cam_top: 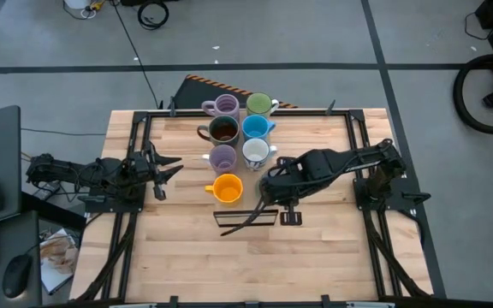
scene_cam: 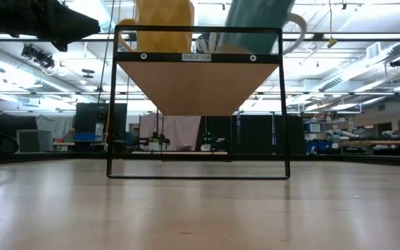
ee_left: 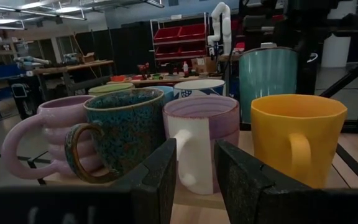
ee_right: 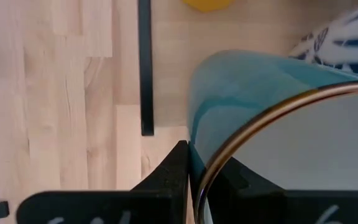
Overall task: Place coffee mugs
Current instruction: Put the teal blue mug on the shelf
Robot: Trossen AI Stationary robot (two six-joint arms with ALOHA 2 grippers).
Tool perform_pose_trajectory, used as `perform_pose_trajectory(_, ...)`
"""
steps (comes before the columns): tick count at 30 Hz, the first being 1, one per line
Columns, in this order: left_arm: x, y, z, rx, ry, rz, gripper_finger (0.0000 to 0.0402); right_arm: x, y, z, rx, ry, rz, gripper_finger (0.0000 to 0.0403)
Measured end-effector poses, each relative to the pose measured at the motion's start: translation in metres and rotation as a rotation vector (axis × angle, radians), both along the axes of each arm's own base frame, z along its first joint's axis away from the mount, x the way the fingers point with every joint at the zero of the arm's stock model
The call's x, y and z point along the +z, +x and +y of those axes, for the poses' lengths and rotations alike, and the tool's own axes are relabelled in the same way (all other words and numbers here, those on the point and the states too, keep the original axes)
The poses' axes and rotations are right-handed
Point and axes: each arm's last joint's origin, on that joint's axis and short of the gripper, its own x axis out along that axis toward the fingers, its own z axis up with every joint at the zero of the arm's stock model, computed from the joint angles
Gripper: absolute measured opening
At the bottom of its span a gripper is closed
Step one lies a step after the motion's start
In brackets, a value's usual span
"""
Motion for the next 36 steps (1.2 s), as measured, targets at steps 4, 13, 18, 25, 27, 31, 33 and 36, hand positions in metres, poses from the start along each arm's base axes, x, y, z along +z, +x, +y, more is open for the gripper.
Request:
perform_pose_trajectory(4,0.0,0.0,0.0,0.0,0.0,0.0,0.0114,0.002,0.006,0.002,0.027,-0.005,-0.013,0.0041)
perform_pose_trajectory(13,0.0,0.0,0.0,0.0,0.0,0.001,0.0114,-0.001,0.011,0.003,0.059,-0.031,-0.012,0.0041)
perform_pose_trajectory(18,0.0,0.0,0.0,0.0,-0.001,0.0,0.0114,0.0,0.014,0.004,0.068,-0.027,-0.045,0.0041)
perform_pose_trajectory(25,0.0,0.0,0.0,0.0,0.0,0.001,0.0114,-0.012,0.022,0.006,0.085,-0.044,-0.001,0.0041)
perform_pose_trajectory(27,0.0,0.0,0.0,0.0,0.0,0.001,0.0114,-0.017,0.026,0.007,0.098,-0.053,0.016,0.0041)
perform_pose_trajectory(31,0.0,0.0,0.0,-0.001,0.0,0.002,0.0114,-0.019,0.025,0.006,0.102,-0.065,0.033,0.0041)
perform_pose_trajectory(33,0.0,0.0,0.0,-0.001,0.0,0.003,0.0114,-0.019,0.026,0.006,0.104,-0.065,0.031,0.0044)
perform_pose_trajectory(36,0.0,0.0,0.0,-0.001,0.0,0.002,0.0114,-0.019,0.026,0.006,0.104,-0.065,0.032,0.0053)
